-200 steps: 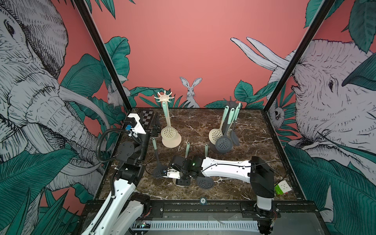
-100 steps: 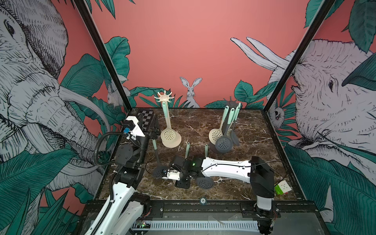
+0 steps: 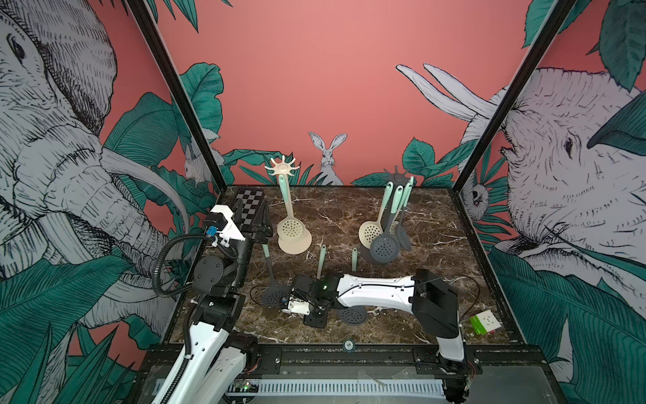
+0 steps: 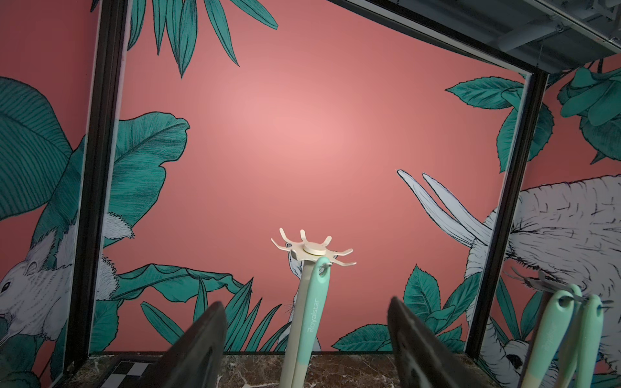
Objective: Hang the skimmer on the kitchen utensil rack
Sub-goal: Pick up the skimmer from the center of the board.
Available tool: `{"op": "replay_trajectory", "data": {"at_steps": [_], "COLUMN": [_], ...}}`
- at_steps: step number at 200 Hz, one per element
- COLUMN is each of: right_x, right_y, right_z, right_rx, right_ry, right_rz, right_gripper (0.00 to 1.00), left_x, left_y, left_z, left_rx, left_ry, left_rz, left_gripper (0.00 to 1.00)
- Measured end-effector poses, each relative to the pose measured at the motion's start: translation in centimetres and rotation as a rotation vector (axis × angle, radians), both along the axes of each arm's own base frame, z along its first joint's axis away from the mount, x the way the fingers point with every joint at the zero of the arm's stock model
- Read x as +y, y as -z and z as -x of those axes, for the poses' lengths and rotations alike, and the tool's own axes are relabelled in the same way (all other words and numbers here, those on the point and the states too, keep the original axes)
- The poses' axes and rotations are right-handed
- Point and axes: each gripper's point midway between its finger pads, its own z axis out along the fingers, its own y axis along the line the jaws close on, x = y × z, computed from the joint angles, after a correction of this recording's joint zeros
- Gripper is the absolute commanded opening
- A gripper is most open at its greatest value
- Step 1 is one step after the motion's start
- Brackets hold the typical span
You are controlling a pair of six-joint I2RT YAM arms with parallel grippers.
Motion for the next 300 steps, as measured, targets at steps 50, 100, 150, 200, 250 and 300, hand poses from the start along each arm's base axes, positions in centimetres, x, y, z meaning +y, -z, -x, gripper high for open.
{"op": "replay_trajectory", "data": {"at_steps": [50,100,150,200,250,300], "right_x": [0.9,0.2,-0.7,-1.3,-1.0,0.0], "right_y": [-1.1,-4.3,-9.5,-13.0,-16.2,-20.3], "right_z": [-0.7,-2.7,-5.2,-7.8,-10.0,-10.9], "right_rx": [-0.105,-0.278,-0.559,-0.895,-1.211,-1.451], "right_ry": [-0.008,-0.011,-0.044,-0.094,-0.118,-0.130], "right_rz": [-0.030,-0.074,-0.089,-0.050,-0.029,-0.058], "right_gripper": [0.00,0.00,0.00,0.00,0.00,0.00], "left_x": [0.0,-0.1,-0.8,-2.1,-4.3,-7.0], "left_y": [0.1,0.5,1.1,-1.2,-2.8,-3.6], "left_z": [-0.1,-0.6,-1.0,-0.6,-0.6,-1.1], "left_rx": [0.005,0.020,0.051,0.017,-0.002,0.005], "left_ry": [0.000,-0.001,0.029,0.107,0.219,0.358], "left_rz": [-0.001,-0.007,-0.022,-0.043,-0.086,-0.139], "left_gripper": [0.77,0.77,0.77,0.77,0.77,0.75]}}
